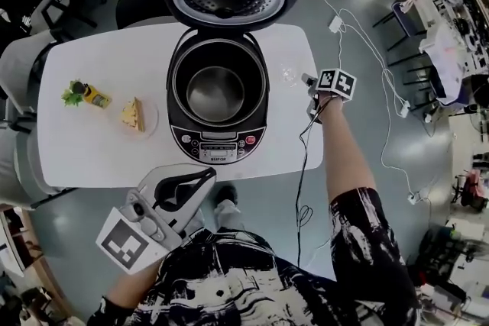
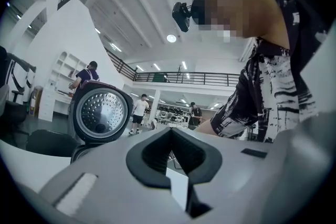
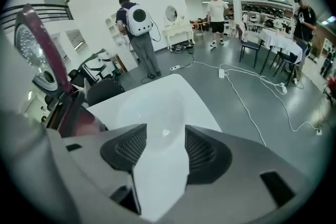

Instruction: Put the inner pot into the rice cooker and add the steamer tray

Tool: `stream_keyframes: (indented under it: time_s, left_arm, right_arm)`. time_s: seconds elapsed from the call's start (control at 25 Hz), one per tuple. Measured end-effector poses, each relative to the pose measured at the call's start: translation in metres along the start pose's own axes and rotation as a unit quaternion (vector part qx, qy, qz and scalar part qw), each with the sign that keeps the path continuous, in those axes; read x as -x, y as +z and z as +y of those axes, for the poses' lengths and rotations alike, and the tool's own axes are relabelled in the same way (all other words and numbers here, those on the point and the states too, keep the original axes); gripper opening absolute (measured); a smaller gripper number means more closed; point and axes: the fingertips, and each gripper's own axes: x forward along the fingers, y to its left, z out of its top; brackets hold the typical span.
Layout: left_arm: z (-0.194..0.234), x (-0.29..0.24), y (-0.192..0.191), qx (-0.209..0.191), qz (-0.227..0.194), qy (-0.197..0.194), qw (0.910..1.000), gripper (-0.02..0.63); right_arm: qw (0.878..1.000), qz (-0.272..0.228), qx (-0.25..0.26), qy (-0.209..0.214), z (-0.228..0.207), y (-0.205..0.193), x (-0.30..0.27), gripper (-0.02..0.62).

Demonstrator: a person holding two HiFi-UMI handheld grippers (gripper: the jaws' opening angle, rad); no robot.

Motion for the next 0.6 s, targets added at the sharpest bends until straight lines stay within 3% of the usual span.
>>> stream_keyframes:
  time_s: [0.32, 0.6]
  left_arm:
    - [0.01, -0.01, -0.024, 0.002, 0.021, 0.015, 0.9997, 0.005]
    - [0.016, -0.009, -0.036, 0.007, 0.03, 0.03, 0.9991, 0.005]
  right_arm:
    - [0.998, 0.032, -0.049, -0.032, -0.026, -0.014, -0.06, 0.208]
    - [0.996, 0.055, -0.045, -0.056, -0.026, -0.022, -0.086, 0.189]
